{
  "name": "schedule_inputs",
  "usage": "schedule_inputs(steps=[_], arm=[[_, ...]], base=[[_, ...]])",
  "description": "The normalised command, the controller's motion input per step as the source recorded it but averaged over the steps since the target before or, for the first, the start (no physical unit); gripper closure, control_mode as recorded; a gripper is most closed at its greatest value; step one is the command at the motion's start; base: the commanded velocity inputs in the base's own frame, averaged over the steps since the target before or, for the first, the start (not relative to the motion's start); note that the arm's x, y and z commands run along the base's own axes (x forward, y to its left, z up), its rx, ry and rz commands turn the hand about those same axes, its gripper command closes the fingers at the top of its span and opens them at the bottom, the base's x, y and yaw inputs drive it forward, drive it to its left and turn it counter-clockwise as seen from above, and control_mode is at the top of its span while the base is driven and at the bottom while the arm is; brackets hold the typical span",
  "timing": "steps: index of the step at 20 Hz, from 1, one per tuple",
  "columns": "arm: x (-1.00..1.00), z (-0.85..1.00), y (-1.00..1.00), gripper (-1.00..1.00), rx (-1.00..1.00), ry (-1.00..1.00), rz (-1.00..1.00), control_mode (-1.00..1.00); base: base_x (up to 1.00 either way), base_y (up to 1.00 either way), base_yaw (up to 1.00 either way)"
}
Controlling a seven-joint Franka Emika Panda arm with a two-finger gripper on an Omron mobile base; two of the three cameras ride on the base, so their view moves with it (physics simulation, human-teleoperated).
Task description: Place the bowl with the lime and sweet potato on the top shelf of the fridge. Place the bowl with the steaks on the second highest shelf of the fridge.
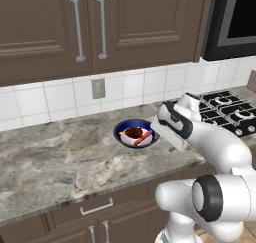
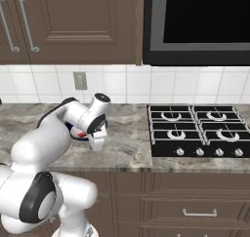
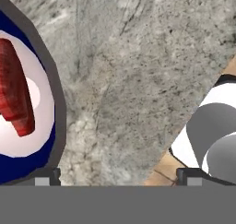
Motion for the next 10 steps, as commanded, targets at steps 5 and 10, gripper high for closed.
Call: schedule_inputs(steps=[5, 10], arm=[[0.43, -0.23, 0.0, -1.0, 0.0, 0.0, 0.0, -1.0], [0.56, -0.12, 0.0, -1.0, 0.0, 0.0, 0.0, -1.0]], base=[[0.0, 0.0, 0.0], [0.0, 0.0, 0.0]])
